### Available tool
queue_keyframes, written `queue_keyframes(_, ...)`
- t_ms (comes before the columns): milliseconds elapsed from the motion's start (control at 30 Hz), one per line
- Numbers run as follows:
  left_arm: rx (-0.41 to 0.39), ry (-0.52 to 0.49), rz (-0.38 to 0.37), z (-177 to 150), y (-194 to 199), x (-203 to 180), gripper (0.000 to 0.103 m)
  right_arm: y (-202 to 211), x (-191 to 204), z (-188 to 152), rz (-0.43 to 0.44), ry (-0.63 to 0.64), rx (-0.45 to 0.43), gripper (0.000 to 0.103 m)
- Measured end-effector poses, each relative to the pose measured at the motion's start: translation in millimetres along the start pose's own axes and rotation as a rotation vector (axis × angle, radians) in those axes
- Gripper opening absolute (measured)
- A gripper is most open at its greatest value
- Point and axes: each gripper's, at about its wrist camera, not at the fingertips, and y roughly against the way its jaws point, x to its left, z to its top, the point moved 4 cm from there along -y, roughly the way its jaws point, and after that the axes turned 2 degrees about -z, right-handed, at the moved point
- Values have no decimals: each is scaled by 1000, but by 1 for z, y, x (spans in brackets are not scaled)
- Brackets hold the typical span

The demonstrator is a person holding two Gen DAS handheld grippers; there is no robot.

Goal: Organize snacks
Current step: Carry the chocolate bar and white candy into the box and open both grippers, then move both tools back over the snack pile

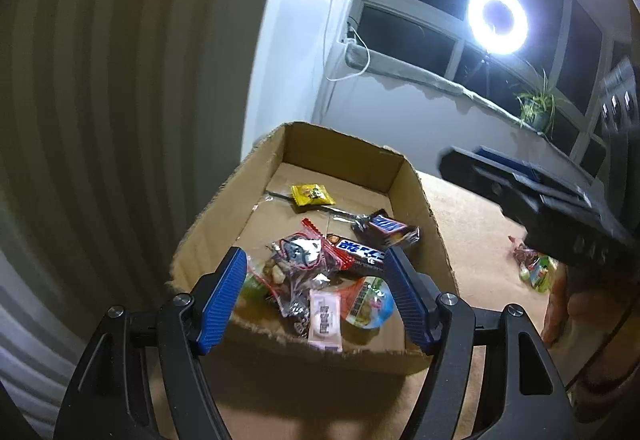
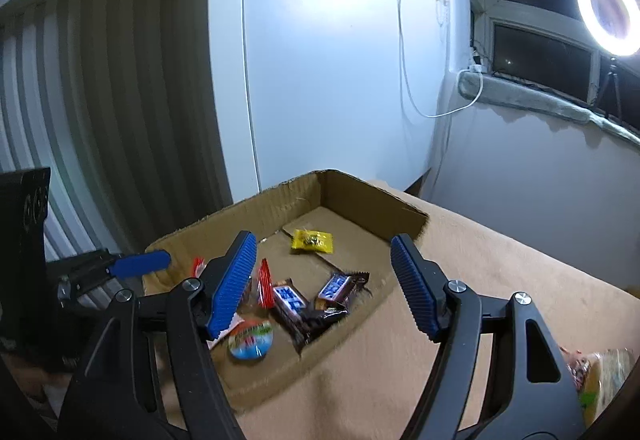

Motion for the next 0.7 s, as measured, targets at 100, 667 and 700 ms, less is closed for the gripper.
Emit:
queue_keyframes(100, -6, 25, 11, -1, 8, 5, 71, 13, -4, -5, -10, -28, -13, 84)
queue_keyframes(667, -48, -14, 8, 9, 39, -32, 71, 70, -8, -44, -29, -83, 12, 85)
queue_keyframes(700, -47, -19, 7, 8, 39, -35, 71, 74, -10, -47, -31, -89, 13, 85)
